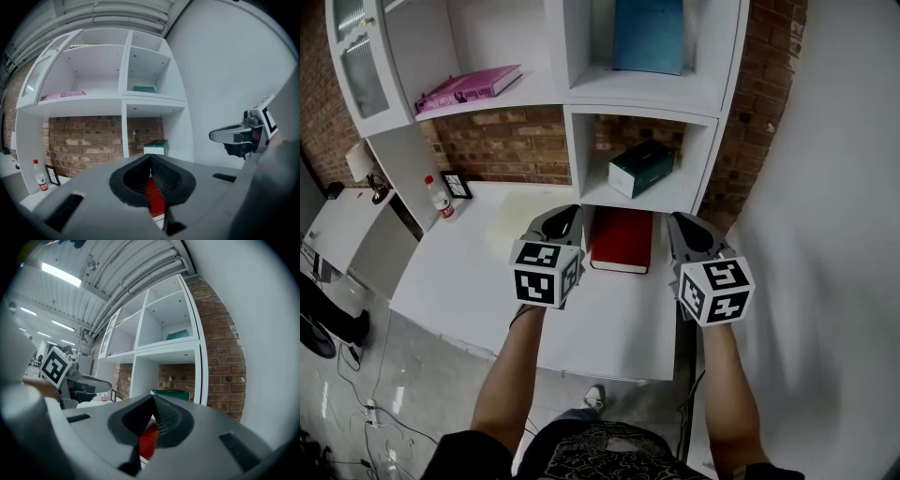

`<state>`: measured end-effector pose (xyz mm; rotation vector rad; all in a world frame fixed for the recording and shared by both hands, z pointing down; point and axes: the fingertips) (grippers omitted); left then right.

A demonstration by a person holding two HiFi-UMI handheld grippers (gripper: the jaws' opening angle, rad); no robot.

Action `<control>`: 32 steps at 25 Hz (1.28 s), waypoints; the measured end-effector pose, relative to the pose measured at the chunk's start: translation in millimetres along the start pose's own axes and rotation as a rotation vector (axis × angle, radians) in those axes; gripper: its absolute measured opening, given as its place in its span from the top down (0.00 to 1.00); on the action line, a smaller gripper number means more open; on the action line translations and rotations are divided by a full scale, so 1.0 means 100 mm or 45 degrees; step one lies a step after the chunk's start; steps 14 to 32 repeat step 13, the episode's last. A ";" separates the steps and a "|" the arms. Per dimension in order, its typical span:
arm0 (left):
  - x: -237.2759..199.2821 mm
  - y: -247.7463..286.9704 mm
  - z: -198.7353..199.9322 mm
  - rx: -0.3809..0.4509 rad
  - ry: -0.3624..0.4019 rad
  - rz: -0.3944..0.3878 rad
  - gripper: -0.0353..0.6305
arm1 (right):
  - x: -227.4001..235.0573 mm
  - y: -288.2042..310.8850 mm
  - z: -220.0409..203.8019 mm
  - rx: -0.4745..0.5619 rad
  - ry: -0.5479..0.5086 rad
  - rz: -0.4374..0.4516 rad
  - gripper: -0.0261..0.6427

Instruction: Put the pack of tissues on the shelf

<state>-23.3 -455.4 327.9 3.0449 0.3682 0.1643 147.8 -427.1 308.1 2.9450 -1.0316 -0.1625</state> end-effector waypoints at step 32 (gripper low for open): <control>0.08 0.04 -0.02 -0.016 0.000 -0.046 0.95 | -0.02 0.00 0.02 -0.013 -0.009 -0.012 0.96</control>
Point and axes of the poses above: the fingertips, and each gripper's own axes: y forward along the fingers, x to its right, z out of its top, and after that the axes turned 11 degrees about z, right-handed
